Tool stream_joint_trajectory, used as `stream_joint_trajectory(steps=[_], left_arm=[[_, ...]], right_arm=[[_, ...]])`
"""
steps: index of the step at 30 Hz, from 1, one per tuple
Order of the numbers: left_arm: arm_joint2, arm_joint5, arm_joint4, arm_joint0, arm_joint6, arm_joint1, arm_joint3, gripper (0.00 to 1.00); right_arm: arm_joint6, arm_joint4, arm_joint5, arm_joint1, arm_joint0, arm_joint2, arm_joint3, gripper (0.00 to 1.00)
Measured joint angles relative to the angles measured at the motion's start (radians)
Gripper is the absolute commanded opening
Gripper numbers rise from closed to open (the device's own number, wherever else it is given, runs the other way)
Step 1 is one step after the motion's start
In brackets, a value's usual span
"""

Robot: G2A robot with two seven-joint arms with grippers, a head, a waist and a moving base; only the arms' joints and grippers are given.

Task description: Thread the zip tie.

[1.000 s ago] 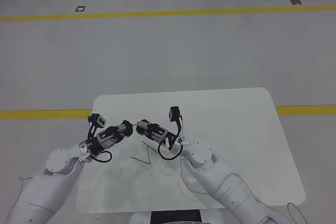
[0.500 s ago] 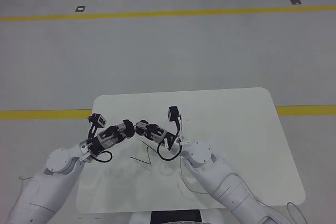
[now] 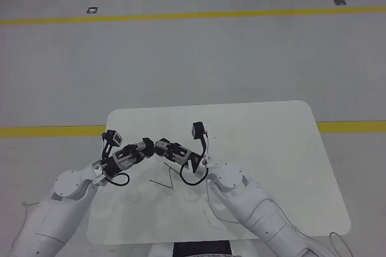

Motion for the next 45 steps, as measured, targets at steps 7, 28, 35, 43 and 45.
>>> stream_joint_trajectory(steps=[7,28,35,43,45], left_arm=[[-0.001,0.006,0.007,-0.004,0.003,-0.004,0.006,0.1],[-0.011,0.016,0.013,-0.001,0.0,-0.013,0.01,0.08],[-0.013,0.019,0.012,-0.002,-0.004,-0.016,0.015,0.09],[-0.017,0.019,0.01,-0.001,-0.009,-0.02,0.017,0.09],[-0.018,0.02,0.01,-0.001,-0.009,-0.021,0.018,0.09]], right_arm=[[0.001,-0.007,-0.002,-0.001,0.002,-0.001,0.003,0.0],[-0.022,-0.057,-0.004,-0.001,0.001,-0.003,0.008,0.0],[-0.02,-0.056,-0.014,-0.001,0.0,-0.002,0.007,0.0],[-0.014,-0.058,-0.024,-0.002,0.001,-0.004,0.007,0.0],[-0.012,-0.058,-0.026,-0.002,0.001,-0.004,0.007,0.0]])
